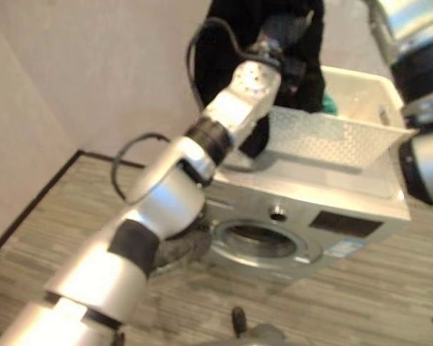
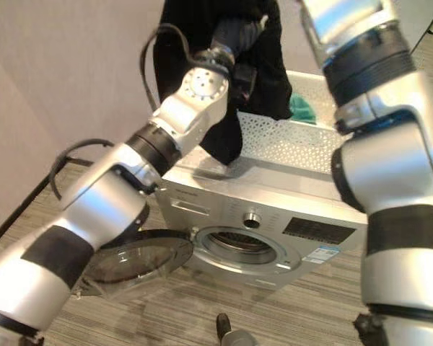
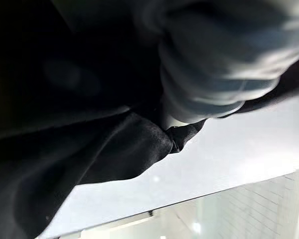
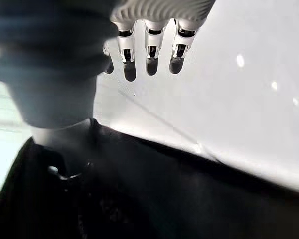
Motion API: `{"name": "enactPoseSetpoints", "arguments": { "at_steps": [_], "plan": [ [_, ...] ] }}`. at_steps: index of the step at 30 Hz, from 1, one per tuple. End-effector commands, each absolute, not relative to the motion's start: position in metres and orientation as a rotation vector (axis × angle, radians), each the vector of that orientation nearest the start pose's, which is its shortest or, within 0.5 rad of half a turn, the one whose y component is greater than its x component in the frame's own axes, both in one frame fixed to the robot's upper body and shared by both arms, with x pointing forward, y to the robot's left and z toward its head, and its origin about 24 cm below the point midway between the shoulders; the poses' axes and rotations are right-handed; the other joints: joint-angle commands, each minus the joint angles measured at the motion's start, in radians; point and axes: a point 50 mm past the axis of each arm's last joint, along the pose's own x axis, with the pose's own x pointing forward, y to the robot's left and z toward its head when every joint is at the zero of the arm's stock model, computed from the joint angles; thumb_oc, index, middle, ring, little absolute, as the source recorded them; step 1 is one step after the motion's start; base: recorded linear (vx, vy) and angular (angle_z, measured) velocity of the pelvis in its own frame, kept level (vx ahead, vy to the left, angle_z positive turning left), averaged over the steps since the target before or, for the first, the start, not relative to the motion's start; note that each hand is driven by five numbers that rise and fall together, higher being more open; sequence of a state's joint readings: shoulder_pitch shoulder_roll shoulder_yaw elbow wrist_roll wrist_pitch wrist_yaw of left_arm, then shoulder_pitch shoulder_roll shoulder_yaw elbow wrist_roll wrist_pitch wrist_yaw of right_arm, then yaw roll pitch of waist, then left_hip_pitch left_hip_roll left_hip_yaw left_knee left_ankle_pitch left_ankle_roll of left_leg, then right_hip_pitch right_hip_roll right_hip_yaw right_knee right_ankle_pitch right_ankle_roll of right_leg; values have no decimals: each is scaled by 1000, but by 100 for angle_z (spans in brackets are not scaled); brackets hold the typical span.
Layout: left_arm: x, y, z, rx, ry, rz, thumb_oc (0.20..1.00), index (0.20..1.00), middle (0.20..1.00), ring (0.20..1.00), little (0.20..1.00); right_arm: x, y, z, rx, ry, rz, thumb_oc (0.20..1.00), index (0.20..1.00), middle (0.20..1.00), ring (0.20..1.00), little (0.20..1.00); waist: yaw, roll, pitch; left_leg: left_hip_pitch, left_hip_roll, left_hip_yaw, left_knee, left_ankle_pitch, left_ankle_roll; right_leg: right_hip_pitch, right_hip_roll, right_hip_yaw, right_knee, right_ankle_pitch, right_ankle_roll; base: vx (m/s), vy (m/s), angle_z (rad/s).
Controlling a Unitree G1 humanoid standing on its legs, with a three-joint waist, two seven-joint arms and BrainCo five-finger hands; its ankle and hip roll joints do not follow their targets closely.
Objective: Grab the laundry basket,head to the washer,open it,put in the laundry and shut it.
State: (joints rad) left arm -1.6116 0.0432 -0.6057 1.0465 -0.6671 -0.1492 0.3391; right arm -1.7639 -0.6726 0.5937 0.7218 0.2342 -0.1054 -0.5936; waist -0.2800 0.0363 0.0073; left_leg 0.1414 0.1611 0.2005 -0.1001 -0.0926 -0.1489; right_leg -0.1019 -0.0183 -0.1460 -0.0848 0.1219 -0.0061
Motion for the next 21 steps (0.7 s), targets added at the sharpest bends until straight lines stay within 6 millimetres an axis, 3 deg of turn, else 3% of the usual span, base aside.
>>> {"name": "enactPoseSetpoints", "arguments": {
  "at_steps": [1, 12, 18, 21],
  "plan": [
    [353, -24, 411, 66, -807, -248, 200, 200, 200, 200, 200, 299, -169, 514, -393, -1256, -590, 1000, 1000, 1000, 1000, 1000, 1, 97, -92, 97, 128, 85, 20, 249, -31, -4, -18, -5, 166, -155, 102, 0, 0, 0],
    [348, -2, 436, 106, -909, -167, 200, 200, 200, 200, 200, 306, -180, 496, -304, -1243, -593, 1000, 1000, 1000, 1000, 1000, 20, 101, -101, 97, 117, 77, 20, 219, -20, 2, -32, -16, 166, -154, 107, 0, 0, 0],
    [340, 10, 456, 119, -975, -125, 200, 200, 200, 200, 200, 304, -197, 487, -275, -1255, -640, 1000, 1000, 1000, 1000, 1000, 34, 103, -108, 93, 114, 65, 21, 211, -16, 6, -39, -28, 168, -156, 108, -5, 10, 2],
    [339, 26, 468, 155, -998, -71, 200, 200, 200, 200, 200, 310, -211, 474, -295, -1212, -656, 1000, 1000, 1000, 1000, 1000, 45, 103, -115, 91, 112, 60, 22, 209, -14, 10, -43, -37, 168, -155, 109, -2, 16, 4]
  ]
}}
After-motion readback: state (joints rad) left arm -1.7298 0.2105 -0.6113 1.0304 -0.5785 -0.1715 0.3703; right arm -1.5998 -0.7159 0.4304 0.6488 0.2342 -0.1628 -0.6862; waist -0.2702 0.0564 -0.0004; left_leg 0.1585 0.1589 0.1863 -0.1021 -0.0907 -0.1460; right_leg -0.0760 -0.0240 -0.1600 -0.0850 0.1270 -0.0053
